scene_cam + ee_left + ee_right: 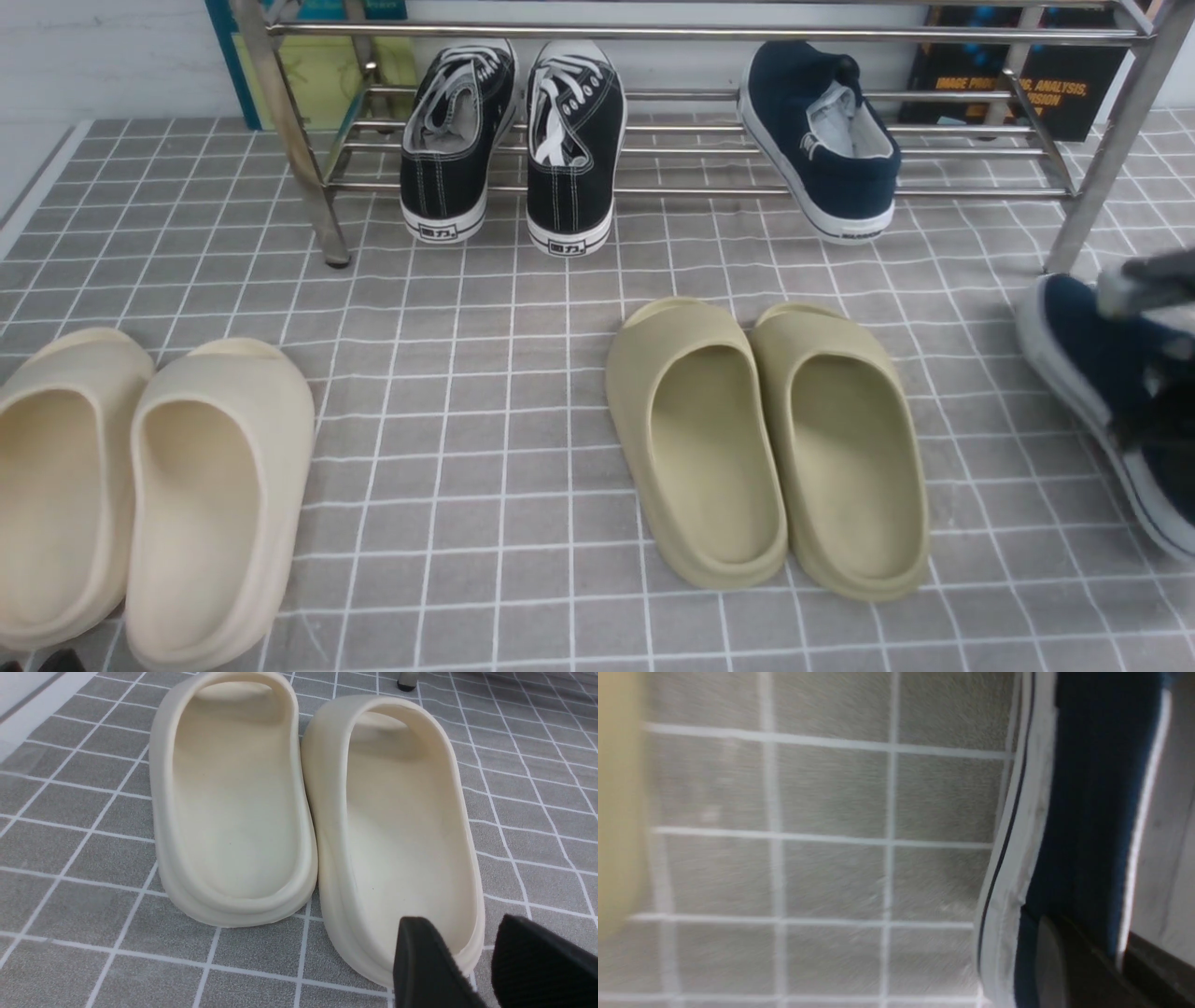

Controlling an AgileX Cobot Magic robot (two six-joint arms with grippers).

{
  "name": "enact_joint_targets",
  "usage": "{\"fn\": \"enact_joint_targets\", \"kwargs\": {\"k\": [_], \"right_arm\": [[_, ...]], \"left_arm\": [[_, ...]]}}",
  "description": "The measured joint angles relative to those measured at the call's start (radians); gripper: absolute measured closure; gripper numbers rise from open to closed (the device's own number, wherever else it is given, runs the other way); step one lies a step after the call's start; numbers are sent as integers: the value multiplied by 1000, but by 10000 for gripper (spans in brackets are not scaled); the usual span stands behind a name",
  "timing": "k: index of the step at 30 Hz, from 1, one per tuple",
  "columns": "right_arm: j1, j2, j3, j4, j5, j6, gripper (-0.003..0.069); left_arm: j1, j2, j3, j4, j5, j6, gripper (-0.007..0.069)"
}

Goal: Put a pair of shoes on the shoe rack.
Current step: Use the right arm to grab the shoe closest to it, then use the right arm to put a shoe into the shoe rack

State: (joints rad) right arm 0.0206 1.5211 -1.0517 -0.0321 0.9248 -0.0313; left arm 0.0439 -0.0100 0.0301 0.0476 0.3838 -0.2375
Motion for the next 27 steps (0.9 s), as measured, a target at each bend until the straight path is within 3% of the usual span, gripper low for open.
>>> {"fn": "enact_joint_targets", "kwargs": {"k": [8,27], "right_arm": [[39,-23,-168,91,50,-90,619],[41,437,-721,96,82,-210,619]], "left_arm": [[0,0,0,0,0,0,386],[0,0,0,0,0,0,386]]}}
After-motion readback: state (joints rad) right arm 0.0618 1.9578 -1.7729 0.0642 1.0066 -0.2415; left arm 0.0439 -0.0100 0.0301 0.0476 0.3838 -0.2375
